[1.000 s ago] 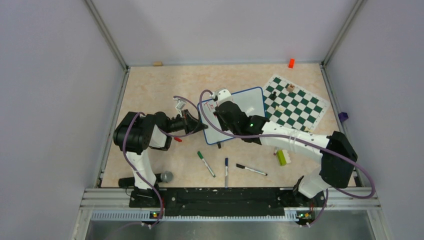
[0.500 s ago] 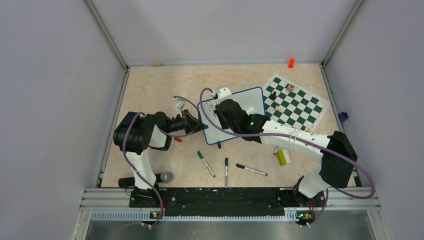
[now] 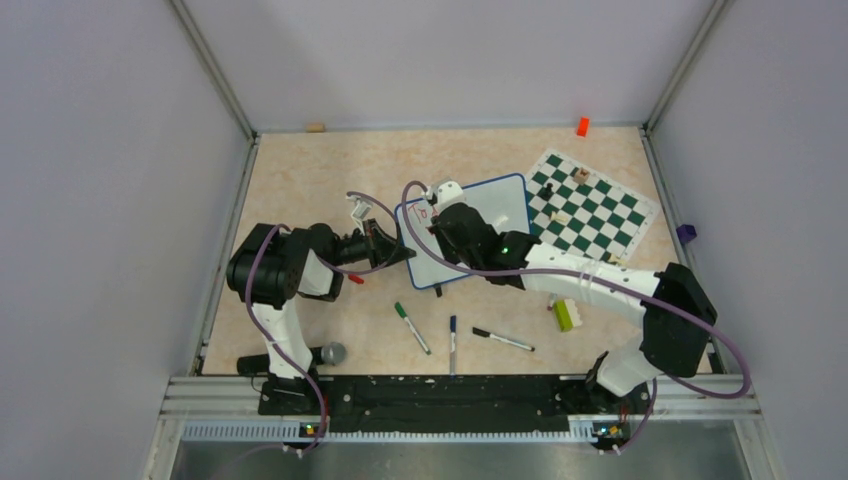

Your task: Write a sentence on the whiteboard

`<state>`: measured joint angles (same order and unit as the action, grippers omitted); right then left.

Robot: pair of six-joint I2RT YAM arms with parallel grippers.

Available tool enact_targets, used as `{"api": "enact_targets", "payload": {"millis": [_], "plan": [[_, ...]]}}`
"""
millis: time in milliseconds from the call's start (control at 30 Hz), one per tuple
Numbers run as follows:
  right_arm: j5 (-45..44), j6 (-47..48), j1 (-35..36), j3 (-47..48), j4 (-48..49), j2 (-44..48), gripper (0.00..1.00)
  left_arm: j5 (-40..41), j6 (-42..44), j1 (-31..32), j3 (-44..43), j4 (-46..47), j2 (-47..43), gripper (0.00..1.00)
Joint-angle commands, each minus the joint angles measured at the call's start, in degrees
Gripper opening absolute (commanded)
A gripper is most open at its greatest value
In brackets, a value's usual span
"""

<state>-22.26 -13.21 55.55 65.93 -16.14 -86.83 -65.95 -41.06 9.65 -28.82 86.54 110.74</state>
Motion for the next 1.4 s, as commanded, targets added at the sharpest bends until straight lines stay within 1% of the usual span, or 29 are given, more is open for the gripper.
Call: {"api": "enact_targets", "payload": {"millis": [0,400,600,733,1067,1233,1367], "plan": [[0.5,-0.8,-0.7,-1.1,0.0,1.9,0.00,-2.6,1.9,0.2,0.2,6.3,-1.2,0.00],[4.5,-1.2,-0.7,-0.9,2.0,1.1,0.00,-2.6,2.0,0.2,0.2,6.3,-1.2,0.00],[5.1,-0.7,-0.7,1.7,2.5,-0.2,0.00,-2.6,1.9,0.2,0.2,6.3,-1.1,0.00],[5.4,-0.6,-0.7,2.6,2.2,0.6,0.00,-2.5,1.9,0.2,0.1,6.3,-0.9,0.00],[2.9,-0.6,-1.5,-1.3,0.5,8.2,0.00,-2.6,1.9,0.2,0.1,6.3,-0.9,0.00],[0.7,-0.3,-1.9,-0.8,-0.4,7.5,0.00,-2.7,1.9,0.2,0.1,6.3,-0.9,0.00],[0.9,-0.2,-1.9,0.7,-1.1,6.1,0.00,-2.7,2.0,0.2,0.1,6.3,-0.9,0.00]]}}
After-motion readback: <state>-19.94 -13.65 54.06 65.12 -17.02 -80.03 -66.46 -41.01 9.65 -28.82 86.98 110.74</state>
